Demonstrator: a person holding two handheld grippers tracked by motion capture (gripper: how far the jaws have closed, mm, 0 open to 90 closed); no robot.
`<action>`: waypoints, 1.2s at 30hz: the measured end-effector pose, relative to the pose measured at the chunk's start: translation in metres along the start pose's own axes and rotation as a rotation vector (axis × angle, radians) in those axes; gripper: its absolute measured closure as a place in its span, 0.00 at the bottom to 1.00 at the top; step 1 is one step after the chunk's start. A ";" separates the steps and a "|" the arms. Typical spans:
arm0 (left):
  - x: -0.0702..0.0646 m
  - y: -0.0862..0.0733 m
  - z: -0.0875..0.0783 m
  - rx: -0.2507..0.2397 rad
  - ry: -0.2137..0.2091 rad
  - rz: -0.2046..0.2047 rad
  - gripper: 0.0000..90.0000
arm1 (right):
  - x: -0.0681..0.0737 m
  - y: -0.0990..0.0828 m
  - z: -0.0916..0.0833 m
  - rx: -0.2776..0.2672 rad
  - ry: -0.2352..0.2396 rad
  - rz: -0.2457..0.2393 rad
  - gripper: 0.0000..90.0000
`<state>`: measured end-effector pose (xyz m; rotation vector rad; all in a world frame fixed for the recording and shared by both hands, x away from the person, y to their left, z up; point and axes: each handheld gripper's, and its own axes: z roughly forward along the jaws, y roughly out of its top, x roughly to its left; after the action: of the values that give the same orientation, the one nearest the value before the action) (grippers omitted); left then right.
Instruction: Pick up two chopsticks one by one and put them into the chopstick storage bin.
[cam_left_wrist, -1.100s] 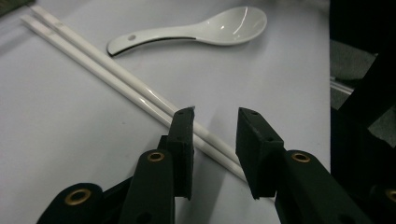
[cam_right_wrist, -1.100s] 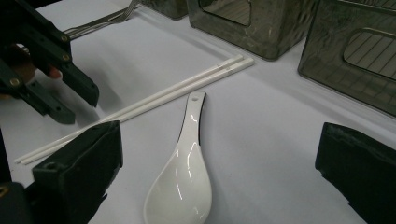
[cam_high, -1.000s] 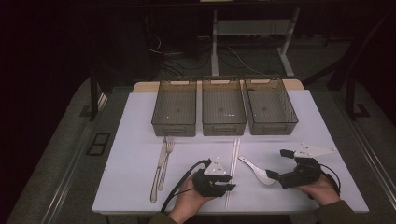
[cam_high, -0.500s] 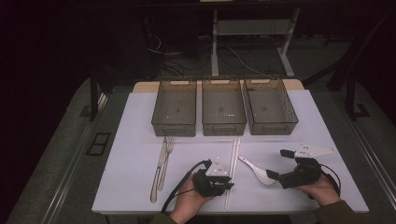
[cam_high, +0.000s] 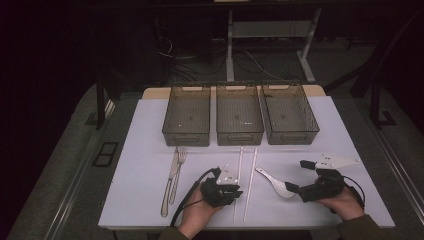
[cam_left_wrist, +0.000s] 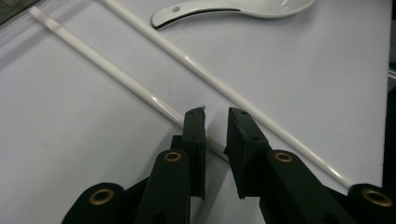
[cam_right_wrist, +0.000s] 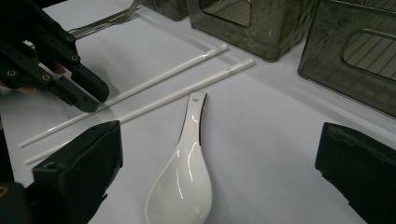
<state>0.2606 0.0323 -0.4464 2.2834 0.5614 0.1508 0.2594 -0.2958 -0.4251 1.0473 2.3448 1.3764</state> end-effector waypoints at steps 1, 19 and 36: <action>0.002 0.000 -0.001 0.007 0.005 -0.003 0.84 | 0.000 0.000 0.000 0.000 0.000 0.000 0.01; 0.036 0.018 -0.002 -0.031 0.065 -0.132 0.62 | 0.000 0.000 0.000 0.000 0.001 0.004 0.01; 0.089 0.060 0.047 -0.027 0.196 -0.239 0.69 | -0.002 0.000 -0.001 -0.007 0.006 0.011 0.01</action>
<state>0.3741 0.0044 -0.4423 2.1685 0.9231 0.2643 0.2602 -0.2977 -0.4254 1.0580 2.3401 1.3922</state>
